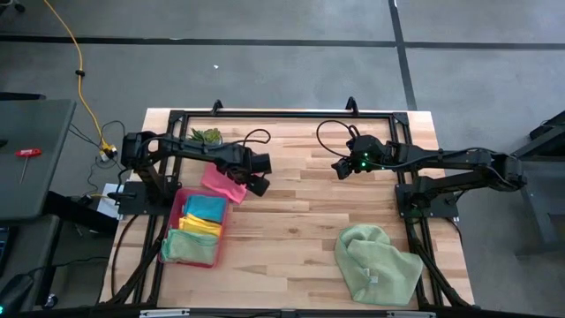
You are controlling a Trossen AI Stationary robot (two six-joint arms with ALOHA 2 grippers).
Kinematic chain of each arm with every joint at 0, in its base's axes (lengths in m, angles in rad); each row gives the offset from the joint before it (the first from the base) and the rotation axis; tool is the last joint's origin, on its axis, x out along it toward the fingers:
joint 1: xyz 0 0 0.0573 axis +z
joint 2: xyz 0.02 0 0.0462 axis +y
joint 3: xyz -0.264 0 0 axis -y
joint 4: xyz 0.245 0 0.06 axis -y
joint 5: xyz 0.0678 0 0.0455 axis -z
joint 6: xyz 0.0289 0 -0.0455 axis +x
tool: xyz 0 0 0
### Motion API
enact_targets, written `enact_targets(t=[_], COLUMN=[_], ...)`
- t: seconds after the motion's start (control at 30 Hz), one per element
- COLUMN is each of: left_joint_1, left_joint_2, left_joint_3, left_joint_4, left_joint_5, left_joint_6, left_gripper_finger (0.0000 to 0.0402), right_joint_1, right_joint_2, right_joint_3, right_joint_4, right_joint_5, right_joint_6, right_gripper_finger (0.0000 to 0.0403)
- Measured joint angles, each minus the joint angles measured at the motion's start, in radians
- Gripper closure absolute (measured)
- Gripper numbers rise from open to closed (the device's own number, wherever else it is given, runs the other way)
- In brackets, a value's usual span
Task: Fold microfiber towels
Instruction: Fold the pink microfiber towel
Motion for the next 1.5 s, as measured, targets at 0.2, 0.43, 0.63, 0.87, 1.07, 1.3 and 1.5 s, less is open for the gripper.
enact_targets(t=[0.2, 0.43, 0.63, 0.87, 1.07, 1.3, 1.5], left_joint_1=[-0.058, -0.046, -0.043, -0.003, 0.055, 0.111, 0.132], left_joint_2=[0.015, 0.084, 0.123, 0.138, 0.14, 0.138, 0.138], left_joint_3=[-0.013, -0.033, -0.03, 0.012, 0.123, 0.302, 0.433], left_joint_4=[0.0, 0.028, 0.078, 0.257, 0.44, 0.472, 0.484], left_joint_5=[0.005, 0.043, 0.096, 0.122, 0.112, 0.129, 0.207], left_joint_6=[-0.056, -0.091, -0.015, 0.089, 0.152, 0.266, 0.386], left_gripper_finger=[0.0253, 0.0271, 0.0307, 0.0391, 0.0398, 0.04, 0.0401], right_joint_1=[0.0, 0.0, 0.0, 0.0, 0.0, 0.0, 0.0], right_joint_2=[0.0, 0.0, 0.0, 0.0, -0.022, -0.135, -0.248], right_joint_3=[0.0, 0.0, 0.0, 0.0, 0.0, 0.0, 0.0], right_joint_4=[0.0, -0.001, -0.005, -0.003, 0.013, 0.019, 0.035], right_joint_5=[0.0, 0.0, 0.0, 0.0, -0.018, -0.027, -0.08], right_joint_6=[-0.016, -0.026, -0.026, -0.026, -0.027, -0.079, -0.086], right_gripper_finger=[0.0214, 0.0214, 0.0214, 0.0214, 0.0214, 0.0214, 0.0214])
